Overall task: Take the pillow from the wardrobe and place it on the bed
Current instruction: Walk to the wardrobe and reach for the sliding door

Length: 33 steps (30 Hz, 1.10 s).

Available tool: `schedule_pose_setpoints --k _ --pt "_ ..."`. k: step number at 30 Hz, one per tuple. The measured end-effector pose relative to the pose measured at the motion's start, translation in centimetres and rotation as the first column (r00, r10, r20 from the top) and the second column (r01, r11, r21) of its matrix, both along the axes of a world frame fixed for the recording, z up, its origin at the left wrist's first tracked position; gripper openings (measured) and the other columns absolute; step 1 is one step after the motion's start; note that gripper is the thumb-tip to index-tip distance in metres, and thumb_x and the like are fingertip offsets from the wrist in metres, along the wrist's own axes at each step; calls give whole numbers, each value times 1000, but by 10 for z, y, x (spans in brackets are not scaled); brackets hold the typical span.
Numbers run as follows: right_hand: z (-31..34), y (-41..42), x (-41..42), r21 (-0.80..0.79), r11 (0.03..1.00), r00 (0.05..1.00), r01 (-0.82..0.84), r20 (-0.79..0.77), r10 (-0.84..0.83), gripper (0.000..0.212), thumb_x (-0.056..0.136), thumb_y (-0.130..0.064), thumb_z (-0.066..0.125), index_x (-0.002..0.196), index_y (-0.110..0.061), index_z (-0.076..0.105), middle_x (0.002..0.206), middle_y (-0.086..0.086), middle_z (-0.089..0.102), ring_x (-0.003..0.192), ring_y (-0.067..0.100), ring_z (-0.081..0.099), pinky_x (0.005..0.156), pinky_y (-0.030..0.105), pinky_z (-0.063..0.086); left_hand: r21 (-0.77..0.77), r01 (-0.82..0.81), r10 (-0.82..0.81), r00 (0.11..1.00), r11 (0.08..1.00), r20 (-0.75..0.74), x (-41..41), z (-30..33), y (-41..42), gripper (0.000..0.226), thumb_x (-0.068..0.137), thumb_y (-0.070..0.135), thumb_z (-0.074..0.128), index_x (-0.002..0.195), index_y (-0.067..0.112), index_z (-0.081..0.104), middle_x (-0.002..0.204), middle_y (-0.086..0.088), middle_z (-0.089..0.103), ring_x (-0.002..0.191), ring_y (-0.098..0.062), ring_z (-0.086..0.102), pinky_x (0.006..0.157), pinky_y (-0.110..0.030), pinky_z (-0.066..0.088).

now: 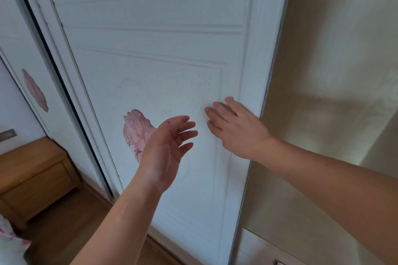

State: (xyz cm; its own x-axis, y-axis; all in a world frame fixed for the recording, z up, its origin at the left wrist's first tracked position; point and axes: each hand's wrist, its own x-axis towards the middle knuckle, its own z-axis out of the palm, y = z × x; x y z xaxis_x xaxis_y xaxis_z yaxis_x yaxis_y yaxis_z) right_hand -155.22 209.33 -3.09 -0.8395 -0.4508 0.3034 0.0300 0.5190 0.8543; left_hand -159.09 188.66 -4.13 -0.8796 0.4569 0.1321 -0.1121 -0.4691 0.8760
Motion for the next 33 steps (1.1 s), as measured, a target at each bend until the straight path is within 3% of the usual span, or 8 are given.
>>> schedule_pose_setpoints --k 7,26,31,33 --pt "2 25 51 -7 999 999 42 19 -42 44 94 -19 32 134 -10 46 151 16 36 136 38 33 115 55 18 7 51 -51 999 999 -19 34 1 24 24 86 27 55 102 16 70 98 -2 73 91 -16 68 68 -24 52" --pt "-1 88 166 -17 995 995 101 13 -101 47 93 -22 39 138 -11 40 150 13 38 133 38 36 108 51 29 -9 215 -215 973 977 -79 118 -2 83 27 82 28 54 101 17 69 99 -2 73 91 -17 67 73 -29 49" --pt "1 103 197 -1 988 987 151 45 -151 50 95 -24 23 140 -9 37 153 15 32 136 39 33 110 53 26 -14 273 -273 957 962 -93 137 -6 96 28 82 29 53 102 17 68 99 -1 73 90 -16 67 72 -28 50" --pt "0 109 209 -8 985 984 170 62 -169 50 95 -25 25 141 -9 36 154 15 31 137 39 32 110 53 25 -18 301 -301 949 953 -92 144 -7 102 28 83 29 53 103 17 68 99 -2 73 91 -16 67 73 -29 50"
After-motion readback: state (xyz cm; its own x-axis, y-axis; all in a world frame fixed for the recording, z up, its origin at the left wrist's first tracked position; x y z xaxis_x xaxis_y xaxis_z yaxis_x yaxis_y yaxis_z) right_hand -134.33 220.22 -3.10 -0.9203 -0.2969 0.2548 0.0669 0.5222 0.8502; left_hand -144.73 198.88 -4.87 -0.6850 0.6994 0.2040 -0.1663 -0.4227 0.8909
